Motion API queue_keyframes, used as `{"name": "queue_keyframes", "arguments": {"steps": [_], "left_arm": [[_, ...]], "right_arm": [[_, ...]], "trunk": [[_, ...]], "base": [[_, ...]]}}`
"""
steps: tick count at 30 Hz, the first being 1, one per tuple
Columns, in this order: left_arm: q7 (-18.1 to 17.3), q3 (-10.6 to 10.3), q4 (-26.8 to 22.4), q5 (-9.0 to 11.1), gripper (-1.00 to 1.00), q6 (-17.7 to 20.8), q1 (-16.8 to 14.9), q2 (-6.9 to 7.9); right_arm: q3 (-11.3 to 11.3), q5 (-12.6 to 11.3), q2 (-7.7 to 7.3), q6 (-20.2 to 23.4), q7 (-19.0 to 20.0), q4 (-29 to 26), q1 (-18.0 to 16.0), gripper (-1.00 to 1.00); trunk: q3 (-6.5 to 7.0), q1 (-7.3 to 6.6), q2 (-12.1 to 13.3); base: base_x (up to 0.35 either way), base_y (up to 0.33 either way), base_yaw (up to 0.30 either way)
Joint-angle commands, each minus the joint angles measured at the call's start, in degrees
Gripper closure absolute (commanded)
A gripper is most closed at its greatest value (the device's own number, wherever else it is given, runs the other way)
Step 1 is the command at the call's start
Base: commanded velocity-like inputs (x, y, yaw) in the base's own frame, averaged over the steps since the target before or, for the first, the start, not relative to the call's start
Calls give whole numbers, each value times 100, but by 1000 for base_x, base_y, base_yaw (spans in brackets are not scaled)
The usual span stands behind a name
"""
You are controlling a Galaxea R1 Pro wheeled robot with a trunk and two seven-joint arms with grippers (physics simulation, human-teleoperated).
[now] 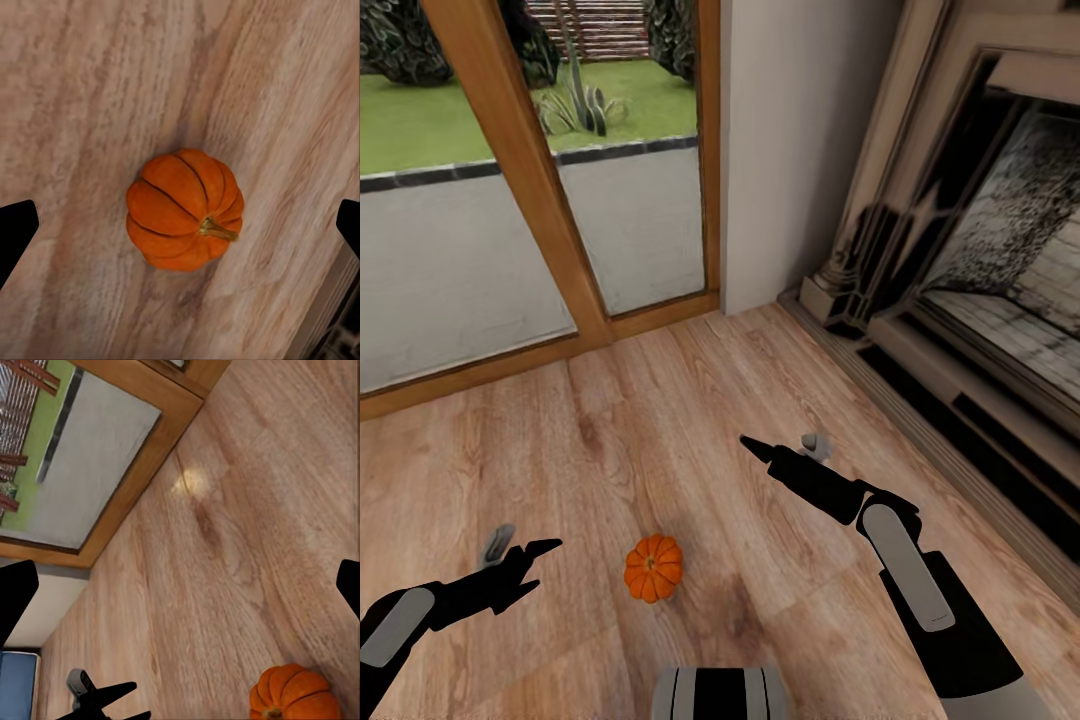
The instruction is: Place each of the two pumpkins and all three candles from the living room inside a cabinet in the living room (use any cabinet), then make sure every cabinet is closed, and position the cauldron so it is next to a table in the living room.
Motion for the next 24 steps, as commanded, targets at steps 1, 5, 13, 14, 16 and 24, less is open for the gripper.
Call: {"name": "queue_keyframes", "arguments": {"steps": [1,5,13,14,16,24], "left_arm": [[-14,17,1,-3,-100,38,-3,-1],[-15,17,1,-3,-100,37,-3,-6],[-16,17,1,-3,-100,33,-3,-8],[-17,17,1,-3,-100,34,-3,-8],[-15,17,1,-3,-100,33,-3,-9],[-14,17,1,-3,-100,32,-3,-3]], "right_arm": [[5,-13,-3,14,-4,0,-3,-100],[0,-13,-3,13,-4,6,-3,-100],[-1,-13,-3,13,-4,12,-3,-100],[-1,-13,-3,13,-4,13,-3,-100],[-1,-13,-3,13,-4,14,-3,-100],[-1,-13,-3,13,-4,15,-3,-100]], "trunk": [[-27,1,-3],[-115,12,-8],[-286,32,-19],[-307,35,-20],[-347,40,-23],[-517,61,-34]], "base": [[0,0,0],[0,0,-11],[0,0,-219],[0,0,-268],[0,0,-270],[0,0,-138]]}}
